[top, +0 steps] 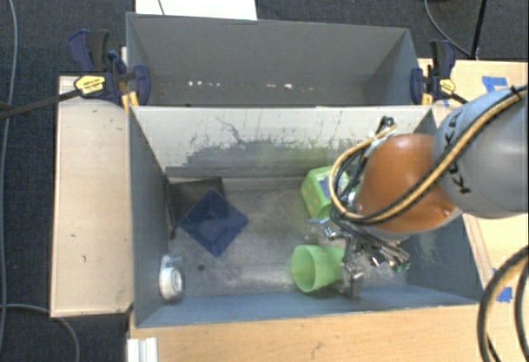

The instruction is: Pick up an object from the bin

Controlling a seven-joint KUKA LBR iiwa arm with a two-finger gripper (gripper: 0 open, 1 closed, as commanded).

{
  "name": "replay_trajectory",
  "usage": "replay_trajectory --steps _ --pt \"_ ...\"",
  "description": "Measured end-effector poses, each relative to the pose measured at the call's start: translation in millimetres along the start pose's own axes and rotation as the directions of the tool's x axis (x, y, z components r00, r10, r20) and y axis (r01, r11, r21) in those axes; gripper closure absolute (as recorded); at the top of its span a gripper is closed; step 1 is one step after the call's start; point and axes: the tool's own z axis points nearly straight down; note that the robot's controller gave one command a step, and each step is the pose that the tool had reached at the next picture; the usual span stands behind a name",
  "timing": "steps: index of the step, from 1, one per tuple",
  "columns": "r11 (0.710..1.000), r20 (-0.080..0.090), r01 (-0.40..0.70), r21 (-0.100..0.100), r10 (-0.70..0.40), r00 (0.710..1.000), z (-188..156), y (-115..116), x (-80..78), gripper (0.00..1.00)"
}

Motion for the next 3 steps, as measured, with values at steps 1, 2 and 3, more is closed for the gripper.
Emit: replay_trajectory --steps 1,2,3 --pt "1.0 -0.002 -0.021 0.003 0.021 1.0 2 9 1.4 1.0" --pt "1.0 -0.002 -0.02 0.004 0.02 1.0 2 9 1.3 1.0" --pt "1.0 0.0 -0.028 0.004 0.028 1.0 -81 -9 -10.5 1.0"
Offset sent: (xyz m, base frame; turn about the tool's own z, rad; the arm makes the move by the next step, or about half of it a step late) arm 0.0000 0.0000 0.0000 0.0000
